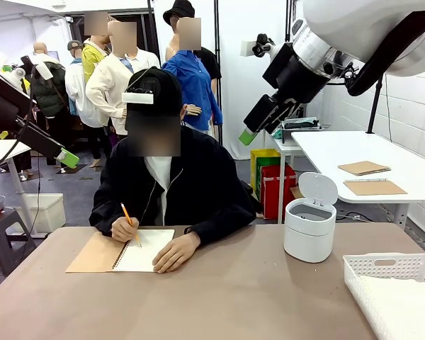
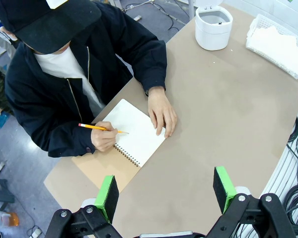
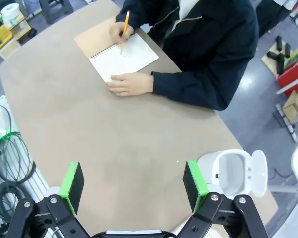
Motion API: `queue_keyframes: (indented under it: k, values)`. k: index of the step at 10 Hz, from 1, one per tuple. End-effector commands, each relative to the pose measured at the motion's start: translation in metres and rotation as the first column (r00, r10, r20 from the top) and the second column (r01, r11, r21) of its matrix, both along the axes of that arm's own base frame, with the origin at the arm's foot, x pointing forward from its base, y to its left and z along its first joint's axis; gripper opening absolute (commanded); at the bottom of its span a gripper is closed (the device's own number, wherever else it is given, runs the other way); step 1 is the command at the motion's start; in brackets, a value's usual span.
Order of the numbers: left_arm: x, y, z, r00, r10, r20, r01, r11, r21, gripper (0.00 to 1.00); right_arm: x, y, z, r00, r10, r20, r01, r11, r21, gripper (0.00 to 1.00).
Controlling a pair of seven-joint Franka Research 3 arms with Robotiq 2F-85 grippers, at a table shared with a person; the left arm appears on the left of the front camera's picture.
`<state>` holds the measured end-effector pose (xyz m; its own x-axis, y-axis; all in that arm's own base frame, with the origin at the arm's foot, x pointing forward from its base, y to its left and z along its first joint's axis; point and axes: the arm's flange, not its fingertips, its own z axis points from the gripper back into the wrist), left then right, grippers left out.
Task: Sort the paper based on its condition.
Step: If a person hands you a paper, place it in the Organizing basket , and if it's crumpled, put it in the Trash can.
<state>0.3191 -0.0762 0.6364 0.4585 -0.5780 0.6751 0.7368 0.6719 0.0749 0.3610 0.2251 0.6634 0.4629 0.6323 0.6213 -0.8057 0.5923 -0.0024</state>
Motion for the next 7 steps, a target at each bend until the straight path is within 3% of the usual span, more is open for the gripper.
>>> queue_keyframes:
  k: [1, 7]
  values:
    - [-0.0004, -0.0005, 0.0007, 1.0, 0.007, -0.008, -0.007, 1.0, -0.005, 1.0, 0.0014, 0.0014, -0.0068, 1.0, -0.01, 0.005, 0.009, 1.0, 0.02, 1.0]
    - [-0.0004, -0.0005, 0.0007, 1.0, 0.007, -0.008, -0.007, 1.0, -0.005, 1.0, -0.0011, 0.0018, 0.0009, 0.999, 0.03, 0.031, -0.033, 0.996, 0.077, 1.0]
